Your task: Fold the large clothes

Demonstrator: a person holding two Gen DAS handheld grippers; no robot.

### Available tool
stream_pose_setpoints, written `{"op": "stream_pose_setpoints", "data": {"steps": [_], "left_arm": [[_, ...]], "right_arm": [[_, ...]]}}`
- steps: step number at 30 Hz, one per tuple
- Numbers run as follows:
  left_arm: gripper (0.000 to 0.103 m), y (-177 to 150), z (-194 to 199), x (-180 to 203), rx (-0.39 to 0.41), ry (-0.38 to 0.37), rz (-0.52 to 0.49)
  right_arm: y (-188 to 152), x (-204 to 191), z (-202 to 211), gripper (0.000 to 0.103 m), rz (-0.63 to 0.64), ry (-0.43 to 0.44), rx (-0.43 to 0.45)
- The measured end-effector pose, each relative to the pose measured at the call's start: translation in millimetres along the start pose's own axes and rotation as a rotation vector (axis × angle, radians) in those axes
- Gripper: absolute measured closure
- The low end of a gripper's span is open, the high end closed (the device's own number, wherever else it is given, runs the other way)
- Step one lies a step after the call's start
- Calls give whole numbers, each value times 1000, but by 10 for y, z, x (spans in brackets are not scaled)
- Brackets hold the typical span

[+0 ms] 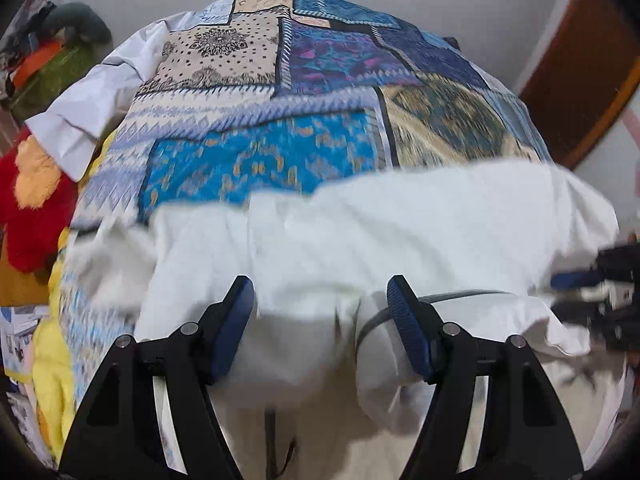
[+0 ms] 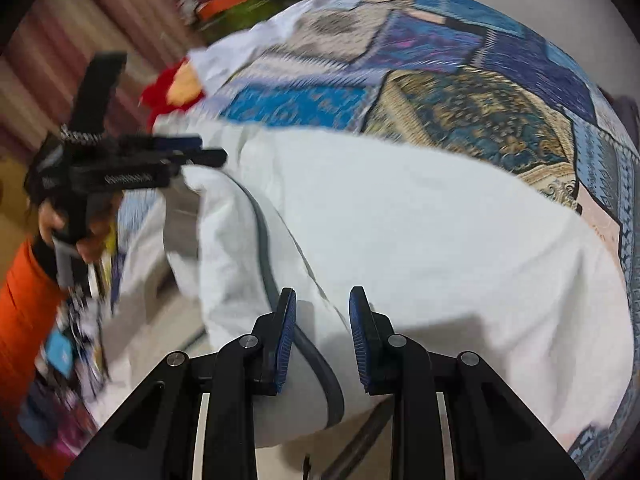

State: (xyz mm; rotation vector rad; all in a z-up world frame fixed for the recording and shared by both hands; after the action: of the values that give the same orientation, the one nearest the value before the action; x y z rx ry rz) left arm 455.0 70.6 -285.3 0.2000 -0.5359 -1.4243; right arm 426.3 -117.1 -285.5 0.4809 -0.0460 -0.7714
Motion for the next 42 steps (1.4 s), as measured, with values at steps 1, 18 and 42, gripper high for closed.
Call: {"op": "stream_pose_setpoints", "data": {"steps": [1,18,42], "left_arm": [[34,-99,36,-30,-1,-3,-7],[12,-88,880,-440,251,162,-38],[11,-549,521,-1099,207,368,-128]], "right_arm": [[-61,-46,-4,80,16,3,-6],[-39,-170,400,80,113,-202,38],[-648,936,522,80,-79,-476,-53]]}}
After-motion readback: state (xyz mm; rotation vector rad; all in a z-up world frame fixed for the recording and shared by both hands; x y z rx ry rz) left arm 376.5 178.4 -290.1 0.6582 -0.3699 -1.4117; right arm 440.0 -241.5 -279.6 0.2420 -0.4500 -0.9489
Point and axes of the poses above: each gripper's, at about its wrist camera, not at the fingertips, and z roughly against the way its jaws point, x to its right, y to its top, the point moved 8 cm from there along -z, roughly the way its jaws point, and after that the axes turned 15 degrees about z, right-handed, at the moved point
